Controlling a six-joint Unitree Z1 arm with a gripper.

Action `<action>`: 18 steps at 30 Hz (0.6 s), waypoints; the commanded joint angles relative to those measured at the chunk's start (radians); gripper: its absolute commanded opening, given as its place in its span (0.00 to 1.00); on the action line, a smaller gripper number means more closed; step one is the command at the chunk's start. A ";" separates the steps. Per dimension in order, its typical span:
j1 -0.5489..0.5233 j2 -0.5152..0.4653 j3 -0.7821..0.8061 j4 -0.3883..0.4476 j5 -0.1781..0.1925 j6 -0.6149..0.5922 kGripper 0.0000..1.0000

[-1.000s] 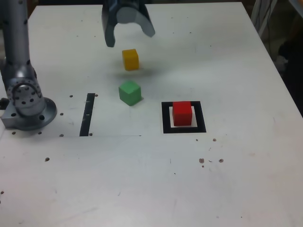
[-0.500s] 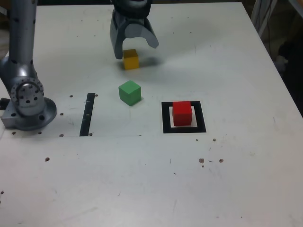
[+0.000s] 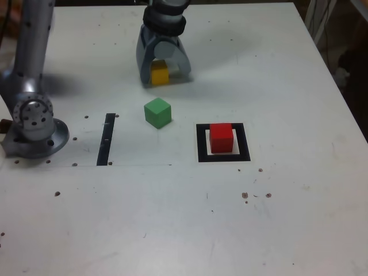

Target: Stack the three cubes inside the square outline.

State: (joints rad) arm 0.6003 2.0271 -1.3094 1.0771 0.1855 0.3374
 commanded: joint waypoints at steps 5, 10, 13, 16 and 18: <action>0.009 0.011 -0.005 -0.004 0.003 0.003 0.66; 0.013 0.019 -0.010 -0.005 0.001 0.007 0.48; 0.020 0.021 -0.011 -0.006 0.002 0.009 0.41; 0.026 0.021 -0.011 -0.008 0.001 0.012 0.35; 0.027 0.021 -0.012 -0.010 -0.001 0.014 0.32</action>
State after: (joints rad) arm 0.6249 2.0431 -1.3175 1.0685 0.1871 0.3482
